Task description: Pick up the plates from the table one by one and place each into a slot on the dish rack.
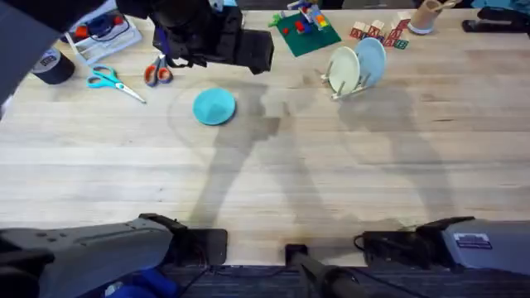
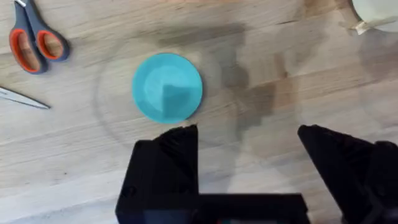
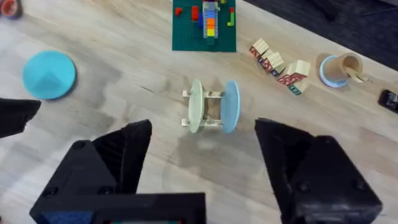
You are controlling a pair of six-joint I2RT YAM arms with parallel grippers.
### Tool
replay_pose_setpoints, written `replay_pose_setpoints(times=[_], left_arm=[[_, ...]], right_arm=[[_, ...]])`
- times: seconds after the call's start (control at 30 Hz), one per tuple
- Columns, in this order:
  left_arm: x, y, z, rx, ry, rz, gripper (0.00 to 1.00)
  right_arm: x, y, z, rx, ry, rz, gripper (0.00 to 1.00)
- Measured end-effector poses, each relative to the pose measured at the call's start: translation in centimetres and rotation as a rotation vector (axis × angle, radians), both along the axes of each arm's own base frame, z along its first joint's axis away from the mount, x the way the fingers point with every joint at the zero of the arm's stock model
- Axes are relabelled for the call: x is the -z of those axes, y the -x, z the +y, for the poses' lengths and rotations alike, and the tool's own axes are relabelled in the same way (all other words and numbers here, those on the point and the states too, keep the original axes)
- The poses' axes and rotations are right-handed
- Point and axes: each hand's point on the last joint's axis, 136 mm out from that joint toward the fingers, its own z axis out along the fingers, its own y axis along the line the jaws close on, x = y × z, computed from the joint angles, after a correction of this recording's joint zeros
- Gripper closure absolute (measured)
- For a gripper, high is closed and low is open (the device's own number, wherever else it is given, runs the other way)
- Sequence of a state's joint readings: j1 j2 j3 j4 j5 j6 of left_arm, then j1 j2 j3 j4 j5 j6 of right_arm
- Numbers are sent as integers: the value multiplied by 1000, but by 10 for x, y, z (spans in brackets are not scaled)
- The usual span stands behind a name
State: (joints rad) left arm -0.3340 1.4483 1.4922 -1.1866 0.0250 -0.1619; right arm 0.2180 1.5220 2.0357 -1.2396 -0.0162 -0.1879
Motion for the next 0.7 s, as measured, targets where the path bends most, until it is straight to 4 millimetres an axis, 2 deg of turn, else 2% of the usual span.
replay_pose_setpoints(times=[0.47, 0.6, 0.7], left_arm=[[3, 6, 4, -6, -11, 32, 21], [5, 9, 33, -60, -34, 71, 19], [-3, 4, 58, -112, -39, 59, 19]], right_arm=[[2, 3, -1, 0, 3, 13, 6], [2, 4, -1, 0, 3, 13, 5], [2, 4, -1, 0, 3, 13, 5]])
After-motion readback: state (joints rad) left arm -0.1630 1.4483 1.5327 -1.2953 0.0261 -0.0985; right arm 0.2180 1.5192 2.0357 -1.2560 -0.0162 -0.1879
